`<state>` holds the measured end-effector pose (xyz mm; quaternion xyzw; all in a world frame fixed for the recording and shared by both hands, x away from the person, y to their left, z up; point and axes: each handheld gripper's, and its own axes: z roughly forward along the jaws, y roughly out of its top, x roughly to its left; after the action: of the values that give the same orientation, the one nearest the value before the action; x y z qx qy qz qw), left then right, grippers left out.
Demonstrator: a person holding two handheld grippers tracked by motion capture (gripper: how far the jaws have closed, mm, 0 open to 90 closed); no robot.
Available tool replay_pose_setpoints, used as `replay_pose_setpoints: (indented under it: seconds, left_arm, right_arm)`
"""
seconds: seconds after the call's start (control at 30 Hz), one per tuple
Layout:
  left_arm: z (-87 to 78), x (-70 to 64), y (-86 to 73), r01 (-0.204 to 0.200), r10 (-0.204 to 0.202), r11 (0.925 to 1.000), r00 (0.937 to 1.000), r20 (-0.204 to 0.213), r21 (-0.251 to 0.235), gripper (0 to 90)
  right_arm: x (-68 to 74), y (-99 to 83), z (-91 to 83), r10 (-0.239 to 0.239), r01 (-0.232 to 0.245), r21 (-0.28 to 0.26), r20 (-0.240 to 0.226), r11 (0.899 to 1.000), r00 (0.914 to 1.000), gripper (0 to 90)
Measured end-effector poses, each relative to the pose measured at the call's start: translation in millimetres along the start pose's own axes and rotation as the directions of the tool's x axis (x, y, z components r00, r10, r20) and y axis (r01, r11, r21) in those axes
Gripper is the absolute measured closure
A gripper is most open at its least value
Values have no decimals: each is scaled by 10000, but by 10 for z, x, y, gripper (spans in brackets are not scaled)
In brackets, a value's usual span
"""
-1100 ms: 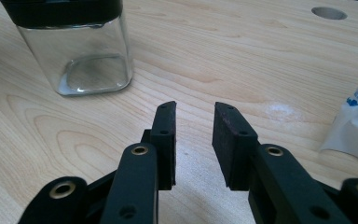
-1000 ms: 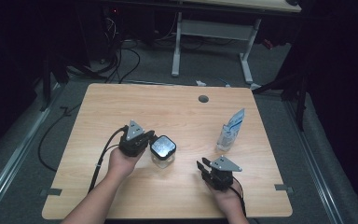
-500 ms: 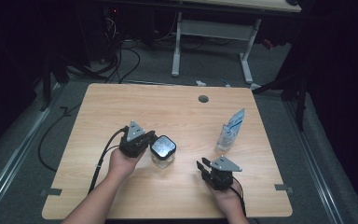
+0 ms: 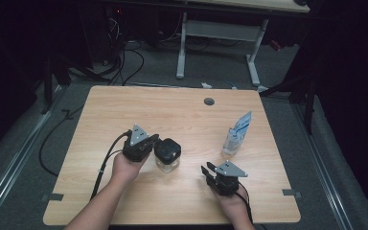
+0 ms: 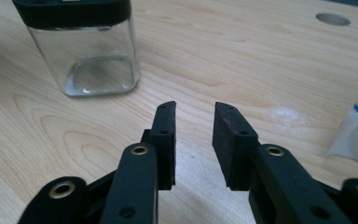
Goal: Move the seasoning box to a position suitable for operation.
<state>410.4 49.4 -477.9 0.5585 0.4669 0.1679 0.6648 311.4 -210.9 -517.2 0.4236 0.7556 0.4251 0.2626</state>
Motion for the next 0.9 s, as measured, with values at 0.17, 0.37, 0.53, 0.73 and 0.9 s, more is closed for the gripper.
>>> replay_pose_setpoints:
  seconds: [0.17, 0.37, 0.53, 0.73, 0.9]
  left_arm:
    - [8, -7, -11, 24, -24, 10000, 10000, 25, -6, 900]
    - [15, -4, -17, 32, -31, 10000, 10000, 82, -22, 900]
    - [21, 8, -16, 59, -59, 10000, 9999, 91, -15, 900]
    - [24, 4, -18, 82, -82, 10000, 9999, 112, -32, 900]
    - [16, 10, -12, 79, -80, 10000, 9999, 129, 21, 900]
  right_arm:
    - [70, 93, 18, -41, 28, -351, -371, 9994, 9993, 834]
    - [236, 313, 122, -495, 443, -757, -689, 9961, 9964, 897]
    - [344, 481, 253, -770, 691, -938, -839, 9932, 9935, 897]
    - [423, 635, 377, -854, 757, -936, -1042, 9927, 9909, 898]
    - [444, 719, 400, -888, 778, -1023, -1070, 9917, 9903, 898]
